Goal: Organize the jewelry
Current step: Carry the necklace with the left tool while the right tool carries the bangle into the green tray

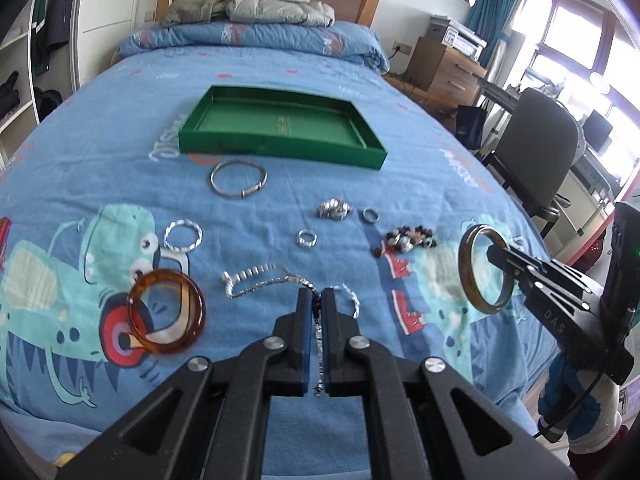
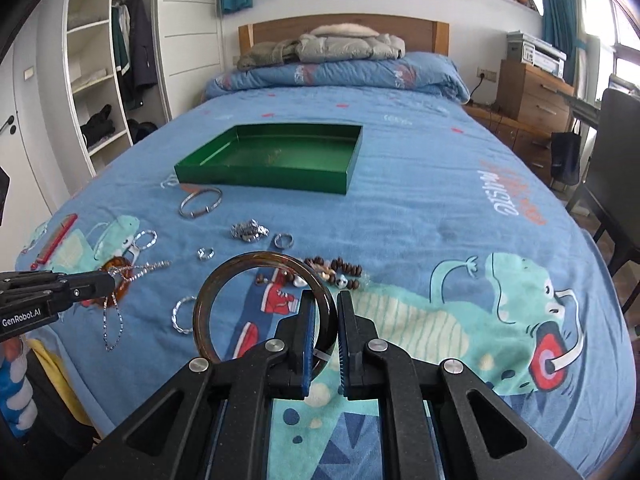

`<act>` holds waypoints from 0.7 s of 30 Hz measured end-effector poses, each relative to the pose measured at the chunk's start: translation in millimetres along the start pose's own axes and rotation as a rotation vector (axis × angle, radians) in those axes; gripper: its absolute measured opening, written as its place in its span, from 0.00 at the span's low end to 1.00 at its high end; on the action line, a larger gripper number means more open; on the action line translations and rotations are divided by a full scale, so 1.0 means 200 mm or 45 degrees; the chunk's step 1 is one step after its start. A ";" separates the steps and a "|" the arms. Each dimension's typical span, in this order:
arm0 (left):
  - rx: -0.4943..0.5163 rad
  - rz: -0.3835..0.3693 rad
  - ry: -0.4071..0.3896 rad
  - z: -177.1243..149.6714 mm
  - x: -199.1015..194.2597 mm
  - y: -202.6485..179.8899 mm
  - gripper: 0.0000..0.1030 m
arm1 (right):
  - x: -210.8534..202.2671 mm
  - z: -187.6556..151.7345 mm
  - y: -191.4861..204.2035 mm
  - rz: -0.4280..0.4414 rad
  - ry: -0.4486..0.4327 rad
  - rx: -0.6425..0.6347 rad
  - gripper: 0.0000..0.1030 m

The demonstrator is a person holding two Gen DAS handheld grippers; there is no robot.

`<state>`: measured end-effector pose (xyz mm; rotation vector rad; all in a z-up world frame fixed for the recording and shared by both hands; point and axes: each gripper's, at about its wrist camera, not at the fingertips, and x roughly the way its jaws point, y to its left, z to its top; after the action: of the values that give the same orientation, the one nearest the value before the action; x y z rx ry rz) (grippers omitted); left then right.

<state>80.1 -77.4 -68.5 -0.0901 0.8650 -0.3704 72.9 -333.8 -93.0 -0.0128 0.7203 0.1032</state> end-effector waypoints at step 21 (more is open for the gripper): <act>0.048 -0.045 -0.271 0.59 -0.17 0.03 0.03 | 0.00 0.42 0.07 0.002 -0.149 -0.044 0.10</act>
<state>151.5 -67.5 32.6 -0.1081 0.6466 -0.4025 126.5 -315.6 -30.0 -0.0388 0.6018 0.1172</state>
